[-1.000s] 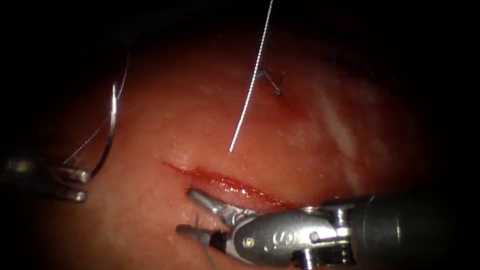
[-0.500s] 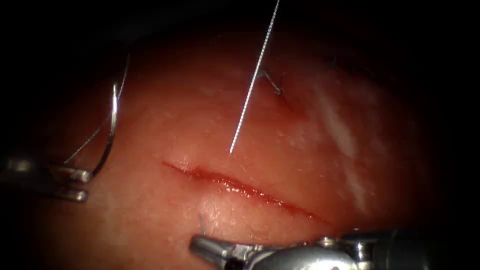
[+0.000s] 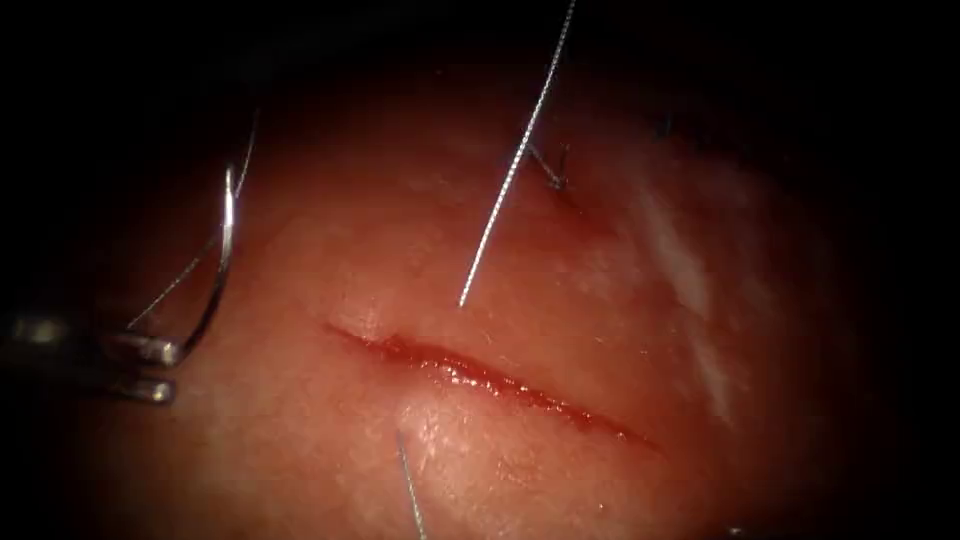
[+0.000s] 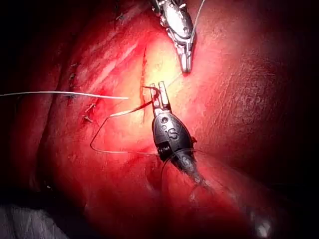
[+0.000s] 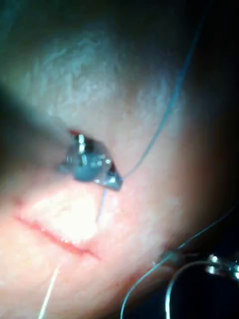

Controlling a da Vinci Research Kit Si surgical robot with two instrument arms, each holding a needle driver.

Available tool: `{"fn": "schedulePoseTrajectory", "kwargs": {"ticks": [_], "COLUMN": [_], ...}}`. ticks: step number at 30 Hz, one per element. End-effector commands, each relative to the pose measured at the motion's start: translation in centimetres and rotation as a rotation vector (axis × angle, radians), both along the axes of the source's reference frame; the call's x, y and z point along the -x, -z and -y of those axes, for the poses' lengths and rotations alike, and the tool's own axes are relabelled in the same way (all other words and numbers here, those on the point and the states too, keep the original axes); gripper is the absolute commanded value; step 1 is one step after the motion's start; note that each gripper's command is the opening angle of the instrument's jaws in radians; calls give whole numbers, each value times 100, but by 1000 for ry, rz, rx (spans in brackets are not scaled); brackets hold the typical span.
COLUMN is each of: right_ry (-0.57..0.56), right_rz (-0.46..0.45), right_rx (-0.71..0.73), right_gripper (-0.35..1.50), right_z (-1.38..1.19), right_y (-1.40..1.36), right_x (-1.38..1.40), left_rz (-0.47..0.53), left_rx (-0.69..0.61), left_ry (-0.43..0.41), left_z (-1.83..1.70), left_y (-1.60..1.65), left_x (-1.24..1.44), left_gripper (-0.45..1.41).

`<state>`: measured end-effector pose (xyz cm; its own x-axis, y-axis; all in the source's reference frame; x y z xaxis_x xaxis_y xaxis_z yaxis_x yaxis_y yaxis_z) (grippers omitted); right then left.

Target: Wound Closure

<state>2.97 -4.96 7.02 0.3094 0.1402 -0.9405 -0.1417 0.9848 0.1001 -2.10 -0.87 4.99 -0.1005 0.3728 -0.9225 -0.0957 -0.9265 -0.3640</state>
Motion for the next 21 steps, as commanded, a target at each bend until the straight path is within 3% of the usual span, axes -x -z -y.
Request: {"fn": "schedulePoseTrajectory", "kwargs": {"ticks": [1,9,14,15,16,17,18,21], "right_ry": [-6,-13,-8,-15,-25,-25,-39,-52], "right_rz": [1,7,8,14,20,20,34,46], "right_rx": [-3,-2,-3,-4,-1,-1,2,0], "right_gripper": [-35,-35,-35,54,93,93,116,121], "right_z": [11,26,32,32,31,31,30,21], "right_y": [3,17,25,28,28,28,26,15], "right_x": [3,33,39,40,41,41,42,49], "left_rz": [2,2,2,2,2,2,2,2], "left_rx": [1,1,1,1,1,1,1,1], "left_ry": [0,0,0,0,0,0,0,0], "left_z": [1,1,1,1,1,1,1,1], "left_y": [-7,-7,-7,-7,-7,-7,-7,-7], "left_x": [4,4,4,4,4,4,4,4], "left_gripper": [-45,-45,-45,-45,-45,-45,-45,-45]}}
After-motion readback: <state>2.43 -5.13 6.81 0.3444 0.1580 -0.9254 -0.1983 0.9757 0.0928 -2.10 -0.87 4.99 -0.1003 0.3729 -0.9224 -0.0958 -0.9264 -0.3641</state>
